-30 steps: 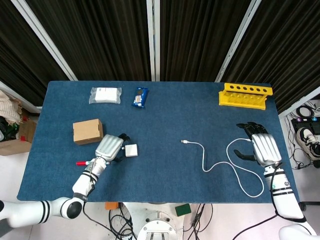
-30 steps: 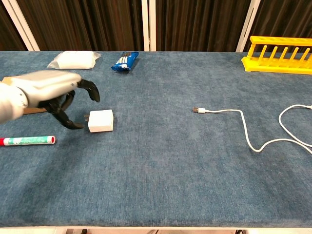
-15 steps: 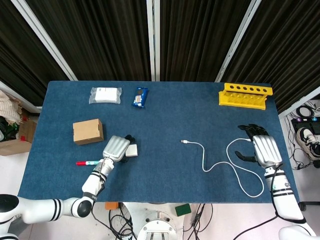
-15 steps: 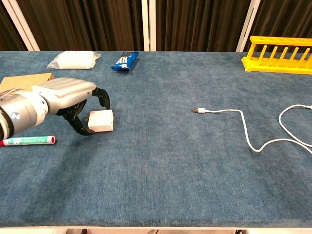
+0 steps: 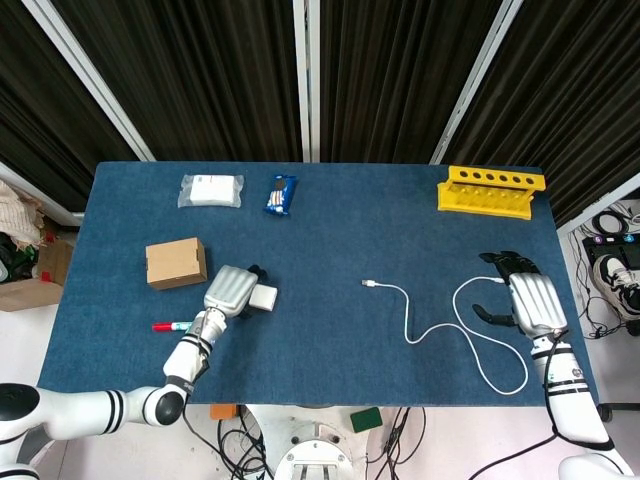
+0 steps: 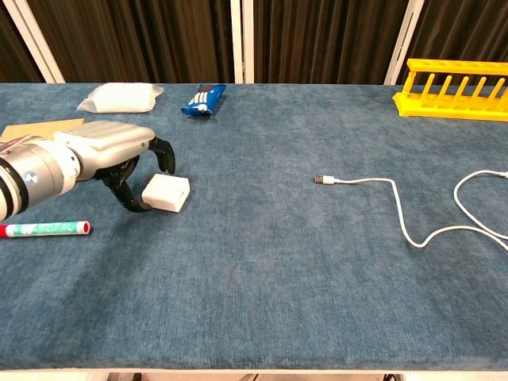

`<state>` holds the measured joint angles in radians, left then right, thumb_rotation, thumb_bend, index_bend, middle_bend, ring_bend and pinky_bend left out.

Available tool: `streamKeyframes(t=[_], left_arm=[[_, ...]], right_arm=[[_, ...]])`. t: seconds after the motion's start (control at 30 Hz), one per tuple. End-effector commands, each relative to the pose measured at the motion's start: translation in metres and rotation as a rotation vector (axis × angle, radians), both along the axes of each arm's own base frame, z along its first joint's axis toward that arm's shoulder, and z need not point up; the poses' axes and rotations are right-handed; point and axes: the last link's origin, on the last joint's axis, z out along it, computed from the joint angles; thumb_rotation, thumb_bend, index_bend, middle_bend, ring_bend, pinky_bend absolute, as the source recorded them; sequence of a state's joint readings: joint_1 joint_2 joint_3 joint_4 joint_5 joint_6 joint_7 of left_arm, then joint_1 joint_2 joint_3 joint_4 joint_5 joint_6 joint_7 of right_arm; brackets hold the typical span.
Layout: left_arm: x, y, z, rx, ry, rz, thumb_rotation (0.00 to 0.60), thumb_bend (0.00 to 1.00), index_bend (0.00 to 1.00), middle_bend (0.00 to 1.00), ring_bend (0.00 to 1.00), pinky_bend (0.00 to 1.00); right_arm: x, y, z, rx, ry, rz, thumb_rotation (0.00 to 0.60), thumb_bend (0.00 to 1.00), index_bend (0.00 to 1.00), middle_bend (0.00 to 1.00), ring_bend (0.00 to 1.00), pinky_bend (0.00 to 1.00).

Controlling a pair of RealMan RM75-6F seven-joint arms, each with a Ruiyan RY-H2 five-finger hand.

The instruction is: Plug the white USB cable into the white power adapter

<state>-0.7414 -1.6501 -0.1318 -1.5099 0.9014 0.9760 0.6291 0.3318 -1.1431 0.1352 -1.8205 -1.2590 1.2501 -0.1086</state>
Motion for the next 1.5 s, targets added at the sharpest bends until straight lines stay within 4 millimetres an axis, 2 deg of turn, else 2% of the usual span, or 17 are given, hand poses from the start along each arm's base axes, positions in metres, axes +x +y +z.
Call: streamKeyframes(t=[0.03, 0.2, 0.47, 0.6, 0.7, 0.87, 0.93, 1.07, 1.13, 1.3, 1.5], left_arm=[[0.002, 0.0, -0.001, -0.011, 0.0, -0.012, 0.59, 0.17, 0.34, 0.31, 0.7, 0.98], [0.003, 0.002, -0.003, -0.016, 0.007, -0.016, 0.593, 0.17, 0.35, 0.32, 0.7, 0.98], [0.001, 0.005, -0.004, -0.01, 0.009, -0.005, 0.59, 0.17, 0.42, 0.39, 0.7, 0.98], [0.002, 0.007, -0.003, 0.018, -0.017, 0.0, 0.582, 0.17, 0.52, 0.49, 0.71, 0.98], [0.003, 0.009, -0.001, 0.044, -0.035, 0.0, 0.544, 0.17, 0.57, 0.56, 0.72, 0.99], [0.008, 0.012, 0.008, 0.068, -0.051, -0.01, 0.517, 0.17, 0.61, 0.6, 0.73, 0.99], [0.011, 0.012, 0.011, 0.072, -0.065, -0.012, 0.508, 0.17, 0.61, 0.61, 0.73, 0.99], [0.016, 0.014, 0.017, 0.078, -0.093, -0.009, 0.504, 0.17, 0.61, 0.61, 0.73, 0.99], [0.019, 0.014, 0.02, 0.079, -0.112, -0.011, 0.503, 0.17, 0.61, 0.61, 0.73, 0.99], [0.025, 0.014, 0.021, 0.084, -0.153, -0.043, 0.505, 0.18, 0.61, 0.61, 0.73, 1.0], [0.024, 0.015, 0.019, 0.081, -0.148, -0.067, 0.503, 0.18, 0.61, 0.61, 0.74, 1.0]], right_arm=[[0.0, 0.0, 0.0, 0.0, 0.001, -0.001, 0.6, 0.21, 0.25, 0.27, 0.13, 0.23], [-0.001, 0.0, 0.001, -0.003, 0.0, -0.005, 0.6, 0.21, 0.25, 0.27, 0.13, 0.24], [-0.002, 0.001, 0.0, 0.001, -0.002, -0.011, 0.6, 0.21, 0.25, 0.27, 0.13, 0.24], [0.0, 0.001, -0.001, 0.008, 0.003, -0.004, 0.6, 0.21, 0.25, 0.27, 0.13, 0.24], [0.005, -0.003, -0.003, 0.024, 0.014, 0.016, 0.6, 0.21, 0.25, 0.27, 0.16, 0.27], [0.029, -0.023, -0.012, 0.054, 0.032, 0.09, 0.6, 0.21, 0.27, 0.3, 0.29, 0.42], [0.043, -0.035, -0.019, 0.063, 0.038, 0.132, 0.6, 0.21, 0.29, 0.34, 0.38, 0.54], [0.077, -0.065, -0.039, 0.093, 0.029, 0.207, 0.6, 0.23, 0.36, 0.42, 0.61, 0.85], [0.095, -0.081, -0.051, 0.125, 0.037, 0.224, 0.6, 0.26, 0.38, 0.46, 0.68, 0.94], [0.126, -0.113, -0.084, 0.214, 0.146, 0.208, 0.6, 0.29, 0.4, 0.54, 0.73, 1.0], [0.141, -0.12, -0.12, 0.293, 0.268, 0.16, 0.6, 0.29, 0.41, 0.69, 0.79, 1.0]])
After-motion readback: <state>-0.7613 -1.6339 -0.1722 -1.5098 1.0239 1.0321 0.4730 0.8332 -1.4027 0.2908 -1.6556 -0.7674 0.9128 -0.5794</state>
